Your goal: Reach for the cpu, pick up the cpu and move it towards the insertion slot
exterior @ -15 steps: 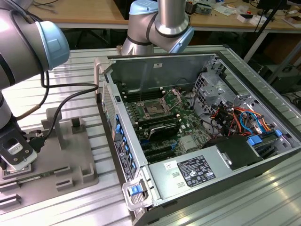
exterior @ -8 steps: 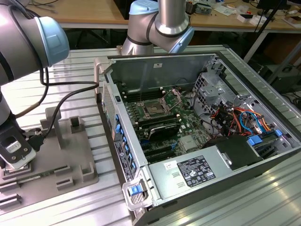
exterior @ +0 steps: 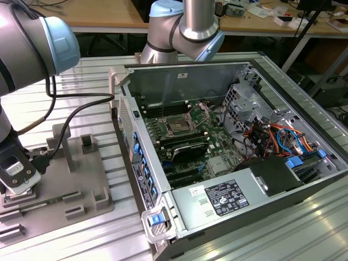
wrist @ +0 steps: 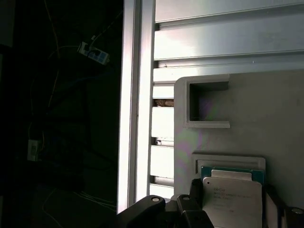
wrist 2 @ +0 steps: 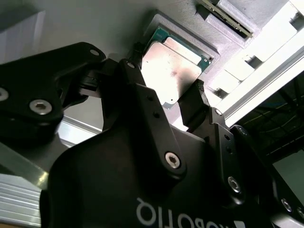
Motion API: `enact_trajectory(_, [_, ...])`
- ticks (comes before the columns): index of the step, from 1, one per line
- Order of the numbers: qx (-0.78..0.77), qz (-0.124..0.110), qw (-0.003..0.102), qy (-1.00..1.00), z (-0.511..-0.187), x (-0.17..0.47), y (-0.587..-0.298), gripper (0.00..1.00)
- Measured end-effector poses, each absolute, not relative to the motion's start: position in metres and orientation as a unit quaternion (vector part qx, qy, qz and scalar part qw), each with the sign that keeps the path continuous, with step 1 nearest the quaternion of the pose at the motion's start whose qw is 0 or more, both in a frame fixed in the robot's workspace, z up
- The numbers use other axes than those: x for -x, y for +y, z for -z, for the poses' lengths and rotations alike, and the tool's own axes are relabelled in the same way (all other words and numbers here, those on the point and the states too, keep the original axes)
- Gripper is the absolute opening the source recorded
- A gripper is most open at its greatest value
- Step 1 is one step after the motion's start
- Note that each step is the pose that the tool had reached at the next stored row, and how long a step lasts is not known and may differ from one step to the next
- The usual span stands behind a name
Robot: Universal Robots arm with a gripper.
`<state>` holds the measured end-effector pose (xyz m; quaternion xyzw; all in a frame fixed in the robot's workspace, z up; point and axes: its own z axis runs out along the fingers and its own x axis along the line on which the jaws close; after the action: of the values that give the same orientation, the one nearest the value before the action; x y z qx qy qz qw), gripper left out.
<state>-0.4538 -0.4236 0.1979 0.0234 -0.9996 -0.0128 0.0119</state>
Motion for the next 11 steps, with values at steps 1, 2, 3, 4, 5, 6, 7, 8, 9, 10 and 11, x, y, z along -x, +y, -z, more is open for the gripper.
enact_trajectory(1, [-0.023, 0.013, 0.012, -1.000, -0.1983, 0.4538, -0.4236, 0.55])
enact_trajectory(2, [-0.023, 0.013, 0.012, -1.000, -0.1988, 0.4538, -0.4236, 0.55])
enact_trajectory(3, [-0.023, 0.013, 0.012, -1.000, -0.1993, 0.4538, -0.4236, 0.55])
enact_trajectory(4, [-0.023, 0.013, 0.012, -1.000, -0.2001, 0.4538, -0.4236, 0.55])
enact_trajectory(5, [-0.023, 0.013, 0.012, -1.000, -0.2008, 0.4538, -0.4236, 0.55])
enact_trajectory(6, [-0.023, 0.013, 0.012, -1.000, -0.2026, 0.4538, -0.4236, 0.55])
enact_trajectory(7, [-0.023, 0.013, 0.012, -1.000, -0.2035, 0.4538, -0.4236, 0.55])
enact_trajectory(8, [-0.023, 0.013, 0.012, -1.000, -0.2044, 0.4538, -0.4236, 0.55])
enact_trajectory(9, [-0.023, 0.013, 0.012, -1.000, -0.2055, 0.4538, -0.4236, 0.55])
enact_trajectory(10, [-0.023, 0.013, 0.012, -1.000, -0.2064, 0.4538, -0.4236, 0.55])
enact_trajectory(11, [-0.023, 0.013, 0.012, -1.000, -0.2075, 0.4538, -0.4236, 0.55])
